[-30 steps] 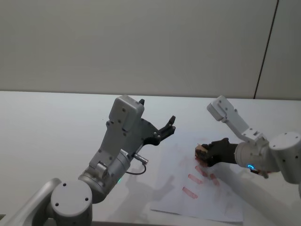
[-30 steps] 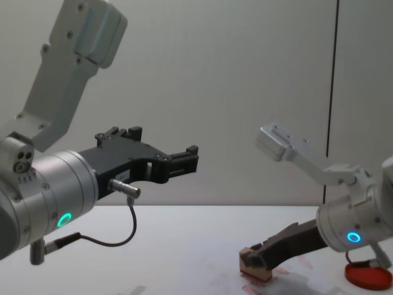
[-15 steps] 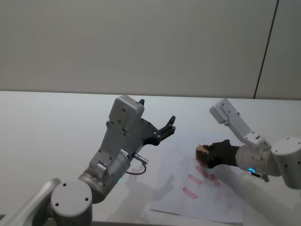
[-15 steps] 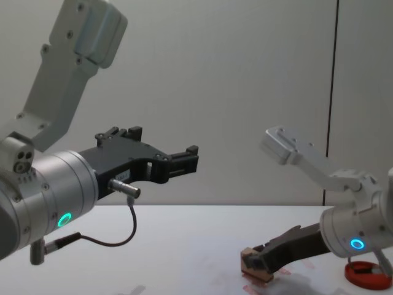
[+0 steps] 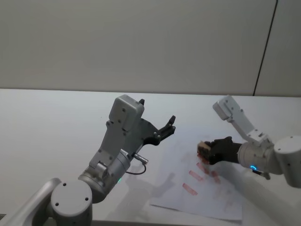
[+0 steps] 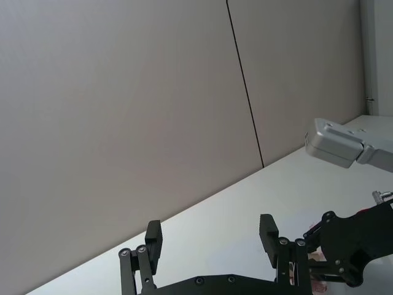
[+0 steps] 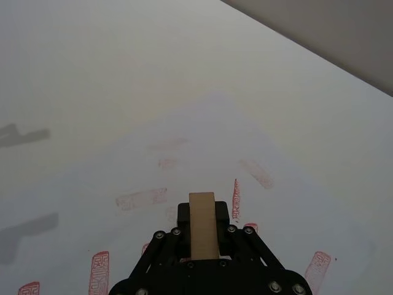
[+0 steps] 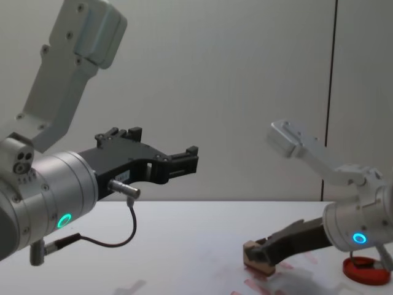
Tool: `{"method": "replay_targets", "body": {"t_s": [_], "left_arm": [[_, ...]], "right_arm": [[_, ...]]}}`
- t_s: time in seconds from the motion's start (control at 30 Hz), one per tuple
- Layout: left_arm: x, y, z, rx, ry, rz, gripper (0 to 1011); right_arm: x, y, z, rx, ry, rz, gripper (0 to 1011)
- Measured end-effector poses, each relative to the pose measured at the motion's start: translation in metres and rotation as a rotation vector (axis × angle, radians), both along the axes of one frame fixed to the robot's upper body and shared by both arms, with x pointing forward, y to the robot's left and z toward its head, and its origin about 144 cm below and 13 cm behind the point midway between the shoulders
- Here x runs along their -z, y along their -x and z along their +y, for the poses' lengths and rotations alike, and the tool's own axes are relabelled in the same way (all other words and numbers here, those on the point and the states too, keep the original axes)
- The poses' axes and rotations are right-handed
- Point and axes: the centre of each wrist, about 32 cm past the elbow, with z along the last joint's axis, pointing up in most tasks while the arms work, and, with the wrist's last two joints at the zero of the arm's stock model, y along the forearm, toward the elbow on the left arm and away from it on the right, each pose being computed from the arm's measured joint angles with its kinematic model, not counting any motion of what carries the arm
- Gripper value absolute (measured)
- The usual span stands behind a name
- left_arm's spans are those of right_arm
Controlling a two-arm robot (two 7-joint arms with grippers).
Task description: Use the one hand to pick up the stamp and affix it onto the A4 paper.
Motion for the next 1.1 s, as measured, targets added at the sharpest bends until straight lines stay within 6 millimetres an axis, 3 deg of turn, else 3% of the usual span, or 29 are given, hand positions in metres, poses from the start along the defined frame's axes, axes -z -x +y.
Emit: {"method": "replay_targets", "body": {"t_s": [0.73,1.1], "left_arm": [[0.000,0.000,0.000,0.000,0.000,0.000,1002],[0.000,0.000,0.000,0.000,0.000,0.000,1002]], "right_arm": [[-0.035,0.000,-0.008,0.046,-0.079,-0.071,224],[-0.051,0.017,-0.027,0.085,-0.060,-0.078,224]]}}
